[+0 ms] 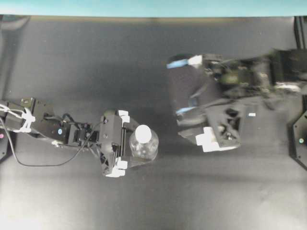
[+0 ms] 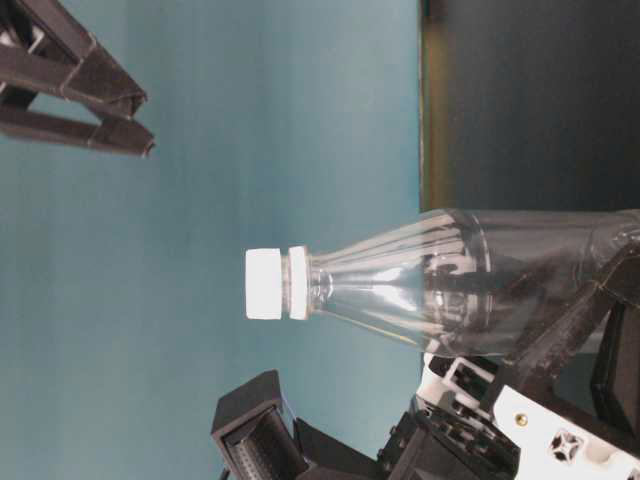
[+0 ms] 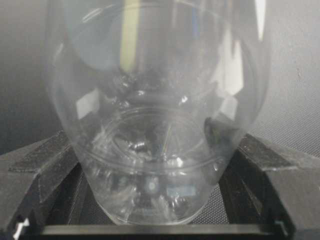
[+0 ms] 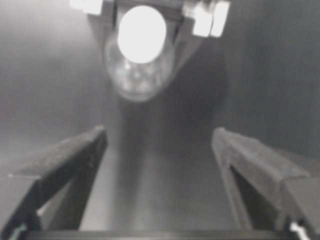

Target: Open the bottle cap by holding the bottle with the left arm and twisting the cap with the right arm.

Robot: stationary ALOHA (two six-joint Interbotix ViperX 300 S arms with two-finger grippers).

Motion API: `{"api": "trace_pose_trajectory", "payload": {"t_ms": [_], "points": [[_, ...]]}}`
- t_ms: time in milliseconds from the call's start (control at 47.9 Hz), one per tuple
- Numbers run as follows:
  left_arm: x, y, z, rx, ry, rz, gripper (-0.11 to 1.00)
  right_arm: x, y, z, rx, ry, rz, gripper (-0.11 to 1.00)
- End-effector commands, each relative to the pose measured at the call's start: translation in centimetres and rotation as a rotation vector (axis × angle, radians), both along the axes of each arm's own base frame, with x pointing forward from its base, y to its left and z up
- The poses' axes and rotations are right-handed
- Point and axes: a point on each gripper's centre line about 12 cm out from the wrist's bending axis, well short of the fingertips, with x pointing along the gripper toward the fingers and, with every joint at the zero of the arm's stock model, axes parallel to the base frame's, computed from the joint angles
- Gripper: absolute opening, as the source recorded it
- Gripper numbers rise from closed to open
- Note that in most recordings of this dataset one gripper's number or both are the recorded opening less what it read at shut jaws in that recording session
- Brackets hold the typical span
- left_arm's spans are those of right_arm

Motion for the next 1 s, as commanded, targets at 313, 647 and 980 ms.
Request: {"api": "trace_pose_trajectory", "payload": {"t_ms": [313, 647, 980], "points": [[-0.3, 0.1, -0.2, -0.001, 0.016, 0.003, 0.83, -4.9, 0.2, 2.0, 0.107, -0.345, -0.060, 0.82], [0.5, 0.1, 0.7, -0.024, -0.013, 0.015, 0.98, -9.4, -0.1, 1.5, 0.200, -0.561, -0.095, 0.81], [0.5, 0.0, 2.6, -0.022, -0.032, 0.014, 0.99, -10.5, -0.2, 0.0, 0.197, -0.532, -0.097, 0.81]]}}
